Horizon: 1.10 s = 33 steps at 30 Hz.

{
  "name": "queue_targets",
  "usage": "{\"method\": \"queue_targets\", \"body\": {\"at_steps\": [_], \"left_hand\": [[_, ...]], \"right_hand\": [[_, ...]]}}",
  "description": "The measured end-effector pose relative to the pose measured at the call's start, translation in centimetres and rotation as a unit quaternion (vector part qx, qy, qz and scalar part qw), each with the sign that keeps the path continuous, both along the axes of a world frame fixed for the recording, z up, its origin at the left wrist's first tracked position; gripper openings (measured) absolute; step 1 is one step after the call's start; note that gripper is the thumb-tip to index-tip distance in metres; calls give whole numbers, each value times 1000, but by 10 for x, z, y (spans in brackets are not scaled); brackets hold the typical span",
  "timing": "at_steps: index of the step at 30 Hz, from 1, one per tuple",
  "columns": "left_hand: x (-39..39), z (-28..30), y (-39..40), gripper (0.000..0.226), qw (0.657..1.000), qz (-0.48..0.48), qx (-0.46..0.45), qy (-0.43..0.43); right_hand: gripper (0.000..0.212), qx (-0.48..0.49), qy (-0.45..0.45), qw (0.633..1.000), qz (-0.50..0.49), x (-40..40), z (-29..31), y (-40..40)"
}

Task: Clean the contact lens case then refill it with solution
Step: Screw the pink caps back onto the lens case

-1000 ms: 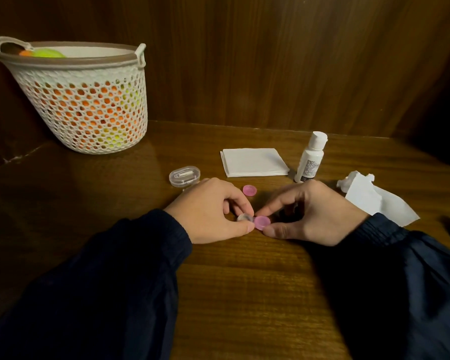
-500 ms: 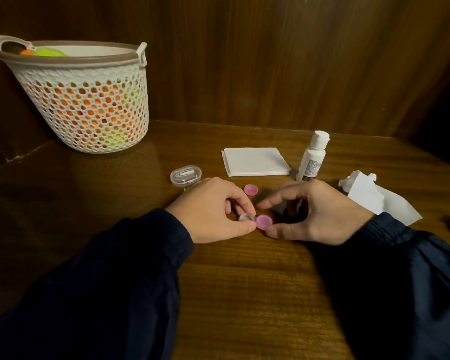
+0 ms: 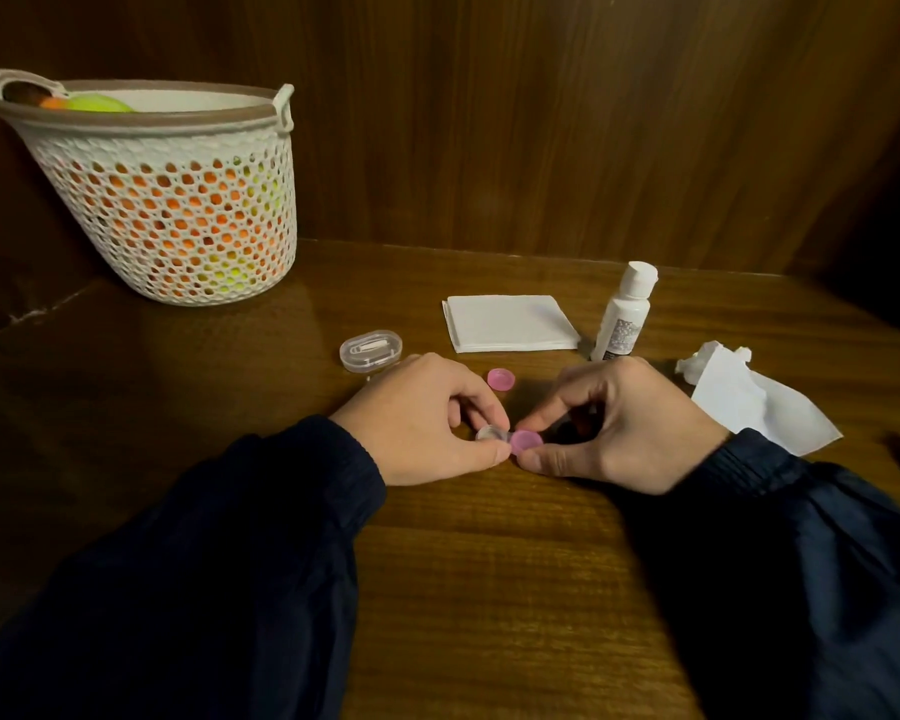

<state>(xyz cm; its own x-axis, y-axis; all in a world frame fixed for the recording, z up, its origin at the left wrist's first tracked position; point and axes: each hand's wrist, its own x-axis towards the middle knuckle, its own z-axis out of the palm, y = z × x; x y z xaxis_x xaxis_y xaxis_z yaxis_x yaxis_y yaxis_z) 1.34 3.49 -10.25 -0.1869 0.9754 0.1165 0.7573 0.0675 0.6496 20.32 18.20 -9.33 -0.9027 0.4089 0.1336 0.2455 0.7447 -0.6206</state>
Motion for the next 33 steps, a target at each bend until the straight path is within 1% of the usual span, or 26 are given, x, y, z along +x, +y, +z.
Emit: {"method": "queue_targets", "body": {"at_steps": [10,13,16,18,19,21,22,24,26,30,31,33], "left_hand": [[2,2,0,12,1000,0,-3,0],[2,2,0,12,1000,5,6,-5],[1,1,0,11,1000,2,4,1],[1,1,0,11,1000,0,2,10],[0,1,0,11,1000,1,2,14],[0,0,0,11,1000,-2,5,16],[-1,1,1,12,1000,-5,6,17],[-1,1,0,17,1000,-8,8,21],[-2,0,0,23,1000,-9,8,26],[-3,-1,-2,39,999,3,31,15],[-3,-1,-2,41,999,12,40,12],[-2,-1,-1,28,998,29,56,10]], "right_hand": [[28,15,-18,1000,-18,-1,3,-2],[25,-3,-30,999,-17,-2,4,-1],[37,-5,-48,999,2,-1,7,2],[43,-3,-38,999,-5,0,6,6],[38,-9,-18,1000,-13,0,4,8],[14,-13,30,999,-37,-2,-1,15],[13,5,39,998,-47,-4,-3,18],[29,66,29,997,-39,-10,-7,20],[38,107,12,994,-8,-18,-7,20],[45,149,-2,988,44,-27,-10,21],[45,154,-9,987,51,-27,-11,21],[44,166,-17,984,57,-26,-11,24]]}}
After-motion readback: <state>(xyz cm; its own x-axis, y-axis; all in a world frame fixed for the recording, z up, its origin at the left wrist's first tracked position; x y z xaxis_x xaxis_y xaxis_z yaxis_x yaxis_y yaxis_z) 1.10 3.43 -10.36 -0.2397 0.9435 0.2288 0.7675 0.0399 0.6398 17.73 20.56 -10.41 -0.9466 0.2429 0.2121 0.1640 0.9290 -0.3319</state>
